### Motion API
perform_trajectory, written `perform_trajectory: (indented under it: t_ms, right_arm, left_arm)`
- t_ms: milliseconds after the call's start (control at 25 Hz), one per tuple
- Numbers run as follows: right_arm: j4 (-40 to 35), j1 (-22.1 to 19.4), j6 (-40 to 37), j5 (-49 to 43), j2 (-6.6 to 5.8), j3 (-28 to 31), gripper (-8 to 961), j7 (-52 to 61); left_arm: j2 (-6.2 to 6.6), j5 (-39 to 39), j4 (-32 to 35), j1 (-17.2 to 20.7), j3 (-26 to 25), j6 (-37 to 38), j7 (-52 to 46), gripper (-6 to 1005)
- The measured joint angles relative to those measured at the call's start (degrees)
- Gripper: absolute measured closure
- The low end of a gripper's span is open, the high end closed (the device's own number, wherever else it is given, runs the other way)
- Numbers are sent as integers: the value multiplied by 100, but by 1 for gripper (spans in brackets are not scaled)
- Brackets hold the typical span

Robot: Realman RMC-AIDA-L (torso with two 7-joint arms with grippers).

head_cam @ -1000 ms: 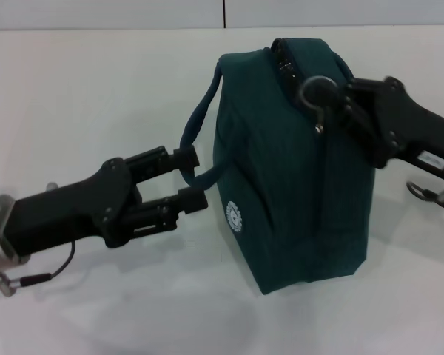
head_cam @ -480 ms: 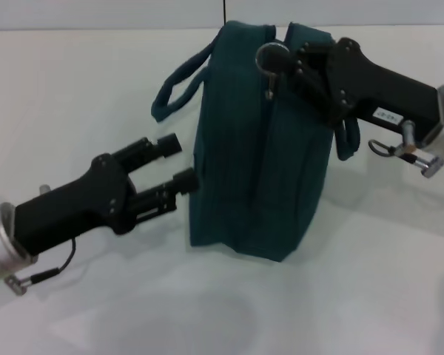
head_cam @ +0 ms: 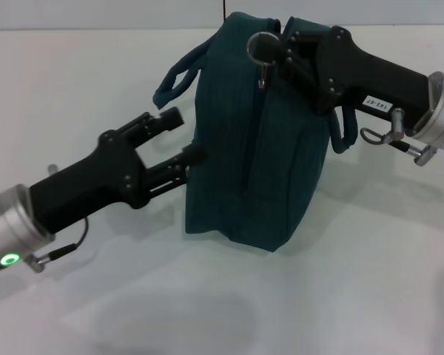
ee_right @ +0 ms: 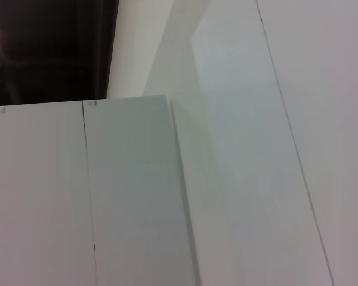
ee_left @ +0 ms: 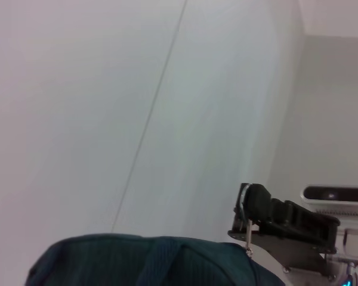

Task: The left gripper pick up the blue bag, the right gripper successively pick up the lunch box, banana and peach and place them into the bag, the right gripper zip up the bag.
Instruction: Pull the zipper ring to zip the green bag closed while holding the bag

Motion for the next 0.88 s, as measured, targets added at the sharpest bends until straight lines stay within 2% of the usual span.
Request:
perform_trajectory:
  t_ms: [240,440,760,880]
  right_arm:
    - [0,15,62,9,0,6,890,-3]
    - [0,27,66,13,0,5,888,-5]
    - [0,-8,41,13,0,3,883,-5]
    - [0,-16,41,13,0,3,882,-5]
  left_arm:
    - [-18,-9,-282,-356,214,-474,122,241]
    - [-18,-88,-510,-593,191,-655,115,242]
    - [-9,-140,-487,-648,224,-656,199,399]
    - [-6,-129,-485,-675,288,-660,203,523]
